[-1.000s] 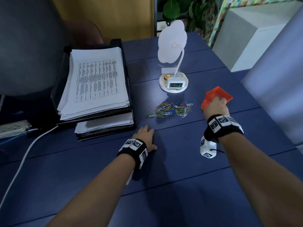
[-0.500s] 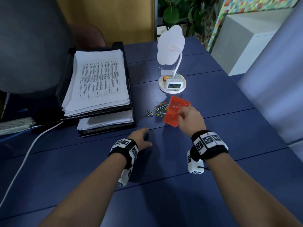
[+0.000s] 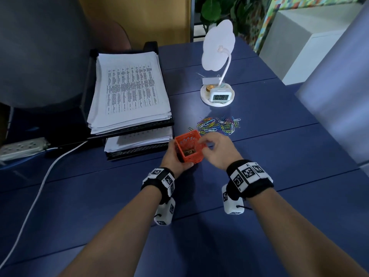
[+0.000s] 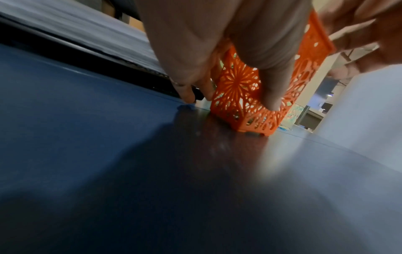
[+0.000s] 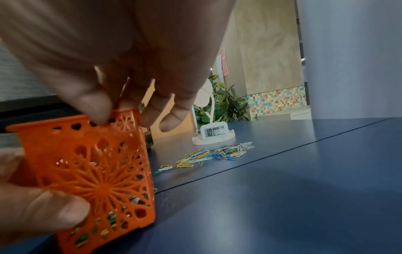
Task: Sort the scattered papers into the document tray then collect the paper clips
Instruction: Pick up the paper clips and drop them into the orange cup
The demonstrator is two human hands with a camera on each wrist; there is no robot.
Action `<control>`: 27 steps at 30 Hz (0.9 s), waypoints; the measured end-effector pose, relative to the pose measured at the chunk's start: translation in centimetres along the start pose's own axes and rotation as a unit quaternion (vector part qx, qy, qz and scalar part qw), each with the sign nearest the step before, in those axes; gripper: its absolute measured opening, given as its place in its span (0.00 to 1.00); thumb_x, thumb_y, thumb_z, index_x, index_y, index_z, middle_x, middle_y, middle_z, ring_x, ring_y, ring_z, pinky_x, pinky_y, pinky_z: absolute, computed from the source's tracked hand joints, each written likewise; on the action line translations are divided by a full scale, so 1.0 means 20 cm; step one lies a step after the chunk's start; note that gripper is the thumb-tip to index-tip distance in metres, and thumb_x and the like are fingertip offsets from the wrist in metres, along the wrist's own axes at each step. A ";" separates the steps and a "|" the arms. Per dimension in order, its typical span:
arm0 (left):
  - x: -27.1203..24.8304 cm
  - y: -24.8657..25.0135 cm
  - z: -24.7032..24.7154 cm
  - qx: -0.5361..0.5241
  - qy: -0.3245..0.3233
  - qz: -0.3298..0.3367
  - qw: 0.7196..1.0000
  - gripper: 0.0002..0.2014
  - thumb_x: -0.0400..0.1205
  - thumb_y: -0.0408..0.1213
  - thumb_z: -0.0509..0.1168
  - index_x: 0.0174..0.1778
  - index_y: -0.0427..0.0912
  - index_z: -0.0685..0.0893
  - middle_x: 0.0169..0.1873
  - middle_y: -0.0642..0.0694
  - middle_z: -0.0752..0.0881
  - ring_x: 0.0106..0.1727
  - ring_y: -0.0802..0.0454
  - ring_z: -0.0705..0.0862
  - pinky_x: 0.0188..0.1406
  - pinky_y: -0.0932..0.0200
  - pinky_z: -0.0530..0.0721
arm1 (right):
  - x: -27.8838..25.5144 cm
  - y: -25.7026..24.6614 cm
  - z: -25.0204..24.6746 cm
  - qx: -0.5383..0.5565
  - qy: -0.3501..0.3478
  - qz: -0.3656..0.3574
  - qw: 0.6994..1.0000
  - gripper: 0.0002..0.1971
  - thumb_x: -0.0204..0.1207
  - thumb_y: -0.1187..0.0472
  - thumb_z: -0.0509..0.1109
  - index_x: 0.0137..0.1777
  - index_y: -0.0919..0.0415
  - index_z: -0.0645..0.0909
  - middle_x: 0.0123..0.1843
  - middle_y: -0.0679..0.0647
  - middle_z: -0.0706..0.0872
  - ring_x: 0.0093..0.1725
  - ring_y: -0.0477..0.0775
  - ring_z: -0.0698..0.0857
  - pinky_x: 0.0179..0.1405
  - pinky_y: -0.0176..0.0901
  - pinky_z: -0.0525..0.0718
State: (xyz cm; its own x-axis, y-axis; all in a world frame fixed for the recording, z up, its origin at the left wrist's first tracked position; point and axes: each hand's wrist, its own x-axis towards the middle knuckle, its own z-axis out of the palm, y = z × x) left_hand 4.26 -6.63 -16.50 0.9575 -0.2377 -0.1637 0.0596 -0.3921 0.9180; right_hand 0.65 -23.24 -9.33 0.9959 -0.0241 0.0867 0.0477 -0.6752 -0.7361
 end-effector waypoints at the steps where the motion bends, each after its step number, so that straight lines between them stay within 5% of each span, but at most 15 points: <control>1: 0.01 -0.01 0.01 -0.002 0.005 0.002 1.000 0.41 0.65 0.24 0.78 0.71 0.44 0.66 0.50 0.56 0.82 0.50 0.60 0.82 0.48 0.79 0.76 | 0.01 0.00 -0.01 0.038 0.033 0.024 0.998 0.11 0.66 0.68 0.66 0.46 0.60 0.85 0.46 0.54 0.86 0.49 0.54 0.83 0.55 0.43 0.80; 4: 0.04 -0.02 0.03 -0.011 0.006 -0.002 1.000 0.40 0.64 0.27 0.79 0.70 0.46 0.68 0.55 0.51 0.84 0.55 0.54 0.84 0.58 0.63 0.79 | 0.07 0.05 -0.06 0.015 0.091 0.101 0.991 0.14 0.69 0.71 0.59 0.48 0.63 0.84 0.49 0.57 0.87 0.52 0.59 0.84 0.57 0.46 0.80; 7: 0.07 -0.01 0.06 -0.006 0.010 -0.017 1.000 0.38 0.63 0.30 0.80 0.67 0.49 0.70 0.56 0.49 0.84 0.56 0.51 0.84 0.59 0.60 0.79 | 0.16 0.15 -0.12 -0.070 0.046 0.207 0.975 0.18 0.74 0.71 0.58 0.59 0.60 0.83 0.60 0.58 0.85 0.60 0.60 0.82 0.61 0.45 0.79; 11: 0.11 -0.02 0.11 -0.010 0.016 -0.025 1.000 0.39 0.53 0.45 0.79 0.57 0.71 0.70 0.55 0.51 0.86 0.56 0.50 0.86 0.60 0.49 0.84 | 0.28 0.27 -0.17 -0.154 -0.014 0.256 0.954 0.20 0.75 0.69 0.62 0.67 0.60 0.79 0.66 0.62 0.82 0.66 0.65 0.79 0.64 0.54 0.80; 16: 0.15 0.05 0.16 -0.028 0.018 -0.031 0.999 0.39 0.63 0.25 0.79 0.66 0.53 0.68 0.58 0.47 0.84 0.58 0.51 0.84 0.59 0.59 0.80 | 0.45 0.44 -0.18 -0.220 -0.067 0.264 0.937 0.26 0.76 0.56 0.69 0.74 0.57 0.71 0.72 0.64 0.74 0.71 0.69 0.71 0.68 0.58 0.76; 21: 0.22 0.07 0.18 -0.030 0.002 -0.029 0.999 0.41 0.66 0.23 0.77 0.73 0.42 0.65 0.58 0.48 0.82 0.58 0.53 0.82 0.62 0.59 0.79 | 0.59 0.57 -0.17 -0.269 -0.153 0.252 0.917 0.42 0.72 0.45 0.73 0.82 0.41 0.53 0.82 0.61 0.58 0.79 0.69 0.59 0.75 0.66 0.65; 25: 0.25 0.09 0.18 -0.039 -0.009 -0.037 0.999 0.42 0.67 0.17 0.75 0.76 0.38 0.63 0.57 0.49 0.80 0.57 0.56 0.80 0.54 0.77 0.78 | 0.66 0.59 -0.17 -0.341 -0.185 0.173 0.905 0.30 0.77 0.52 0.70 0.78 0.48 0.66 0.74 0.59 0.74 0.75 0.59 0.69 0.74 0.54 0.61; 27: 0.26 0.10 0.17 -0.029 -0.016 -0.038 0.999 0.42 0.68 0.18 0.75 0.76 0.38 0.63 0.57 0.49 0.80 0.57 0.56 0.80 0.52 0.78 0.76 | 0.65 0.60 -0.16 -0.319 -0.160 0.178 0.917 0.24 0.78 0.60 0.67 0.74 0.50 0.71 0.70 0.60 0.75 0.71 0.63 0.70 0.70 0.53 0.66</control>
State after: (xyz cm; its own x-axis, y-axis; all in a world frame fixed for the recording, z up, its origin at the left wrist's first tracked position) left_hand 8.31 -11.77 -16.67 0.9399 -0.2380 -0.2447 0.1491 -0.3589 0.9214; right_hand 13.93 -33.98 -14.84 0.9160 -0.1776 -0.3598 -0.2369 -0.9631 -0.1279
